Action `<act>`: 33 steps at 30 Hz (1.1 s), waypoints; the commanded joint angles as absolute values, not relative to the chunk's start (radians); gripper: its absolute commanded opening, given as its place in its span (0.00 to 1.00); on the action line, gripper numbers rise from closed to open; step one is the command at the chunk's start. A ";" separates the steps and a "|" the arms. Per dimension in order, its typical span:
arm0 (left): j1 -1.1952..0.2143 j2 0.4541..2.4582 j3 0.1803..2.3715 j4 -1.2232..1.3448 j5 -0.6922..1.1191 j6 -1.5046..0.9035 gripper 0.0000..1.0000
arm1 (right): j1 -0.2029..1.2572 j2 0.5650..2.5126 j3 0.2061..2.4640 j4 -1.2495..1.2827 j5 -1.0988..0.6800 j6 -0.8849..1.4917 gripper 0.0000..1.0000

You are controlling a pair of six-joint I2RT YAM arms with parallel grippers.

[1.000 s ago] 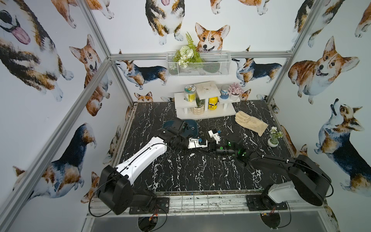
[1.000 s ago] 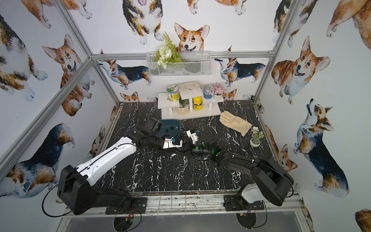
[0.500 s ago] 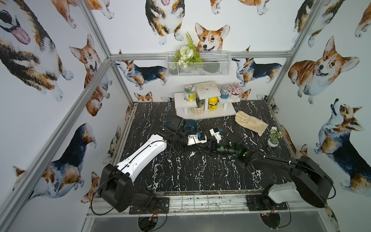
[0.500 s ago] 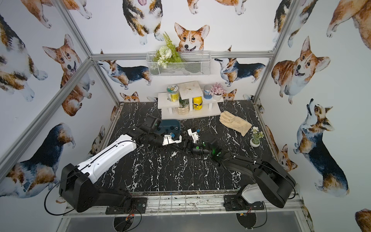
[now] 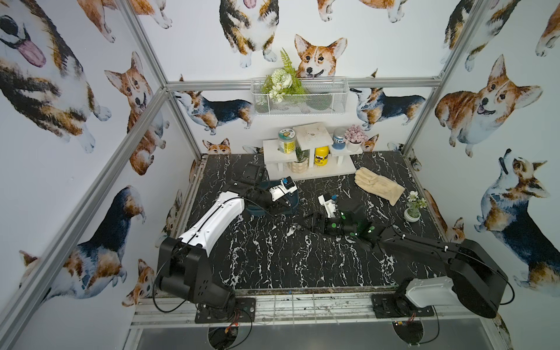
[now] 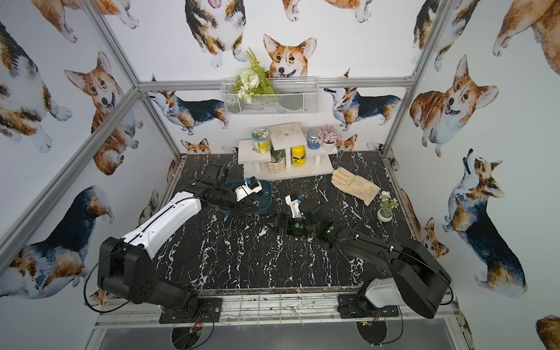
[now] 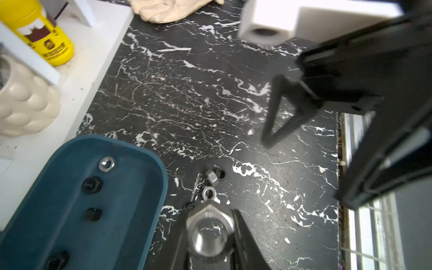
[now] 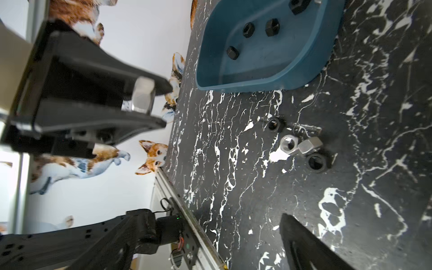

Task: Put the nuts on the desktop into the storage box
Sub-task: Place the nut in the storage box.

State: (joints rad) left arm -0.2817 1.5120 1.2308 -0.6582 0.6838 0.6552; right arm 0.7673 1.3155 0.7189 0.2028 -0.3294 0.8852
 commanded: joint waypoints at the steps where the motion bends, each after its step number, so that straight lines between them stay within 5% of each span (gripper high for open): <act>1: -0.249 1.526 1.241 -0.594 0.633 0.568 0.13 | 0.827 1.297 0.775 0.046 -0.070 0.720 1.00; 9: -0.203 1.601 1.278 -0.537 0.466 0.469 0.14 | 1.027 1.250 0.849 0.014 0.371 0.524 1.00; 33: -0.106 1.940 1.390 -0.365 0.205 0.298 0.15 | 1.111 1.330 0.889 0.064 0.501 0.460 1.00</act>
State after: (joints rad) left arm -0.1101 1.9247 1.3762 -0.3973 0.2157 0.3187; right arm 1.1080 1.3247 0.8845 0.0631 0.4877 0.4603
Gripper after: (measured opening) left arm 0.290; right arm 0.998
